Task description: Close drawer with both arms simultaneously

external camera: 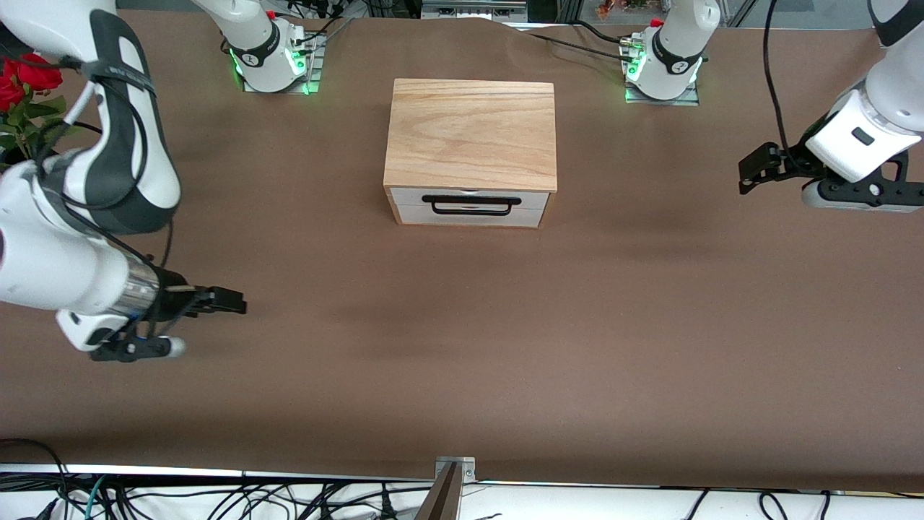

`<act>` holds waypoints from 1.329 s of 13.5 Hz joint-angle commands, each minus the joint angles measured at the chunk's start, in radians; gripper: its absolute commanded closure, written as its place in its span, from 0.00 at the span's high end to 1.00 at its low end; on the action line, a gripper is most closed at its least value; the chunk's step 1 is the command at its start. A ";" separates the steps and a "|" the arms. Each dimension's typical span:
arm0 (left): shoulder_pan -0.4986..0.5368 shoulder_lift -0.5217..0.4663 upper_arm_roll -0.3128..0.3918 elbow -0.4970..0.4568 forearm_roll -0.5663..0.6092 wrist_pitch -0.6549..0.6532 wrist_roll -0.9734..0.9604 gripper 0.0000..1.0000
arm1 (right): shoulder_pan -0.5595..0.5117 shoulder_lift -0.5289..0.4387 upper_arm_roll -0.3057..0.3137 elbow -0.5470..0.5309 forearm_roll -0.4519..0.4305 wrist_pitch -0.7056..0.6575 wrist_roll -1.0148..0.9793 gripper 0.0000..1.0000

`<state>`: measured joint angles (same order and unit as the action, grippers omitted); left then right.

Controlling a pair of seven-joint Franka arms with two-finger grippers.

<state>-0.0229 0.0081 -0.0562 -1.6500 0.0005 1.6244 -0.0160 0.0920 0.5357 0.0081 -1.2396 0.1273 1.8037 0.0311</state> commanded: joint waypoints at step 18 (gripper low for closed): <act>-0.066 0.029 0.067 0.042 0.007 0.014 0.044 1.00 | -0.103 -0.424 -0.019 -0.342 -0.130 -0.099 -0.043 1.00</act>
<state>-0.0752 0.0212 -0.0012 -1.6405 0.0005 1.6466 0.0147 -0.0025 0.1300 -0.0187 -1.5595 0.0191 1.7089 0.0201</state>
